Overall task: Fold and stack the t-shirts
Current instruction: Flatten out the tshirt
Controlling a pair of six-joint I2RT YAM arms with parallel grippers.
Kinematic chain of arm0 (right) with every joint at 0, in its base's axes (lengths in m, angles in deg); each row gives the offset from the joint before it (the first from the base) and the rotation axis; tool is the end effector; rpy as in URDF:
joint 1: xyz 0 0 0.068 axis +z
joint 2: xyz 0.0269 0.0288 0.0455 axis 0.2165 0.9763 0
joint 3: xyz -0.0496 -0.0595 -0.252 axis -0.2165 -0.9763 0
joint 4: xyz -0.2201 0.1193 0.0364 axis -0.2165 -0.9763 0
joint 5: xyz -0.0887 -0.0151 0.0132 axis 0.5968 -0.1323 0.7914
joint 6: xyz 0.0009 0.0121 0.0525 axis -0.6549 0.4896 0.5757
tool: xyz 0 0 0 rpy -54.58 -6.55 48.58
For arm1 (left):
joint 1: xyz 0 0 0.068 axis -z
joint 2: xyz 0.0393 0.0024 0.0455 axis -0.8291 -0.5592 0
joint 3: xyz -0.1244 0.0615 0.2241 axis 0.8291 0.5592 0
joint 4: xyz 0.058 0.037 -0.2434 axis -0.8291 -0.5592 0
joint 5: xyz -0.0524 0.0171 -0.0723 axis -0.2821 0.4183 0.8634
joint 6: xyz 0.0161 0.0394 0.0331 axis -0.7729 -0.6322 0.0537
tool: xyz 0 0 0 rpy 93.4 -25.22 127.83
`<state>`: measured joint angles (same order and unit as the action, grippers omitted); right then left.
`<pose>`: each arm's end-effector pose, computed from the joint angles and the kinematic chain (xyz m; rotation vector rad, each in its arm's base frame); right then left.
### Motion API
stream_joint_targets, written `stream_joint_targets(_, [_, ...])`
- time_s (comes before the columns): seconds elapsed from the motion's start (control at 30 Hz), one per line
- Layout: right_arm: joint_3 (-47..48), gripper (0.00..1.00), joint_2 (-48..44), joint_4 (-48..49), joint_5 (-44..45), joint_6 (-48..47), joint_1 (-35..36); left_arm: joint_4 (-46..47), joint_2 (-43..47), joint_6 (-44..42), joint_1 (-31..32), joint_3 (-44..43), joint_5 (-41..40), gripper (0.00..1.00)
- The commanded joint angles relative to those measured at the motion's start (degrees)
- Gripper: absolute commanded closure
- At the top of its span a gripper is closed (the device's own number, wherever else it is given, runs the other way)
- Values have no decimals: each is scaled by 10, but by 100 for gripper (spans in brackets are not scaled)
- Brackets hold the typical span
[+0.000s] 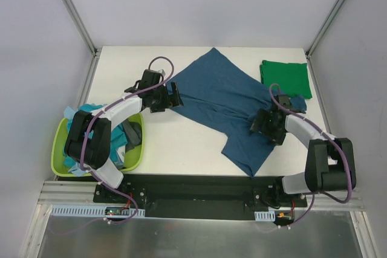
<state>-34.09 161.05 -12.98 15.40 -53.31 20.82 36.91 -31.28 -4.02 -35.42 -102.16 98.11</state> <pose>0.2366 0.0373 0.1655 0.1166 2.7314 0.2132 0.3196 -0.1292 0.2170 -0.0753 2.3892 -0.7281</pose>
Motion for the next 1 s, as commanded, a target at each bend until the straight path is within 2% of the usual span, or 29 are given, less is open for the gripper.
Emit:
stream_joint_targets(0.0, [15,3,57,-17,34,-42,-72,-21,13,-4,-7,0,-63,1])
stream_joint_targets(0.17, [53,3,70,-33,116,-39,-109,-55,-9,3,-21,-22,-132,1])
stream_joint_targets(0.27, [62,3,66,-32,117,-40,-120,-64,-31,6,-35,-35,-138,7])
stream_joint_targets(0.47, [41,3,20,-16,102,-43,-120,-65,-73,17,-47,-53,-154,22])
stream_joint_targets(0.53, [34,4,3,-16,101,-43,-120,-65,-85,20,-48,-58,-148,32])
stream_joint_targets(0.63, [25,3,-22,-15,107,-40,-120,-66,-95,24,-48,-58,-150,36])
stream_joint_targets(0.8, [17,3,-63,-32,128,-36,-120,-65,-101,26,-48,-52,-130,50])
stream_joint_targets(0.87, [14,3,-83,-42,132,-35,-120,-65,-99,26,-49,-46,-133,63])
stream_joint_targets(0.9, [11,4,-94,-47,135,-32,-120,-65,-98,25,-49,-42,-135,67])
stream_joint_targets(0.97, [9,3,-113,-58,133,-32,-120,-66,-100,23,-49,-40,-139,67])
